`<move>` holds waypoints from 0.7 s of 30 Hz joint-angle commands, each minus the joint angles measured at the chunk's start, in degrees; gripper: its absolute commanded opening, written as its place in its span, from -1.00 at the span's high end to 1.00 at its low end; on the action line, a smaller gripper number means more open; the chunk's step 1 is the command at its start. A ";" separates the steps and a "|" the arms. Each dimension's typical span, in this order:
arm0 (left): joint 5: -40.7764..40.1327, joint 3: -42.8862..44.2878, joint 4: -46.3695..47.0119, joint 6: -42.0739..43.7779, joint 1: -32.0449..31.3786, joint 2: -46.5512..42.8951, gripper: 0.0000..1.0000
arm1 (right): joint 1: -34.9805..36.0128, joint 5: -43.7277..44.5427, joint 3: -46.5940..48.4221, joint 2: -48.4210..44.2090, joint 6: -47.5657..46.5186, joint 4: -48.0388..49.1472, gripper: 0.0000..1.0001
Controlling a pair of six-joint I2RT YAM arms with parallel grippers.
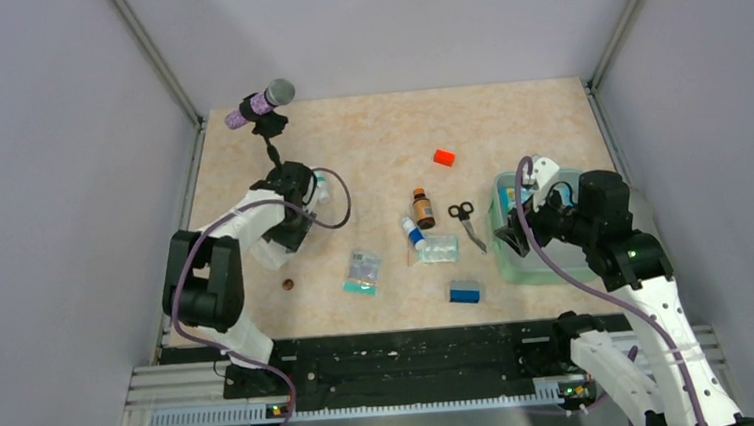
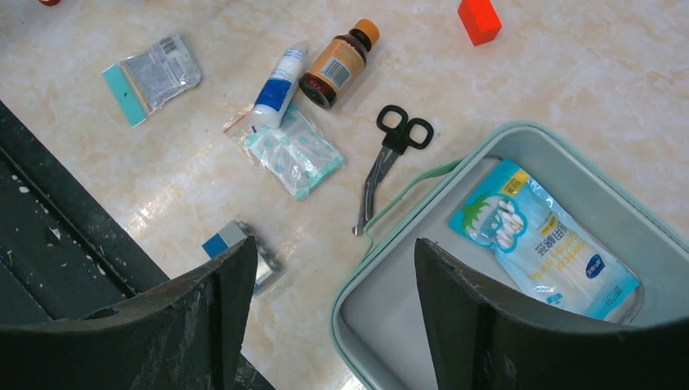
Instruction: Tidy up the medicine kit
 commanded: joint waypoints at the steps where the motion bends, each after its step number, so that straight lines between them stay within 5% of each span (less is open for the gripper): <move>1: -3.21 -2.55 4.59 3.87 0.98 3.77 -0.11 | -0.28 -0.47 -0.35 -1.56 -0.49 1.41 -0.39; 4: -2.70 -2.65 5.50 4.02 1.07 6.50 0.02 | -0.33 -0.36 -0.26 -1.65 -0.59 1.01 -0.40; 9: 0.77 -2.29 4.05 4.14 1.07 7.46 0.87 | -0.27 0.03 -0.03 -1.79 -0.93 0.42 -0.40; 11: 2.92 -2.09 2.07 3.88 1.07 5.65 1.00 | -0.33 -0.08 -0.04 -1.75 -1.08 0.39 -0.40; 16: 15.17 0.11 -5.66 3.11 0.67 -4.36 1.00 | -0.27 -0.30 0.54 -1.24 -1.29 0.22 -0.40; 21: 36.49 3.57 -12.14 4.60 -1.78 -15.71 1.00 | -0.27 -6.13 0.62 -0.76 -3.65 0.30 -0.40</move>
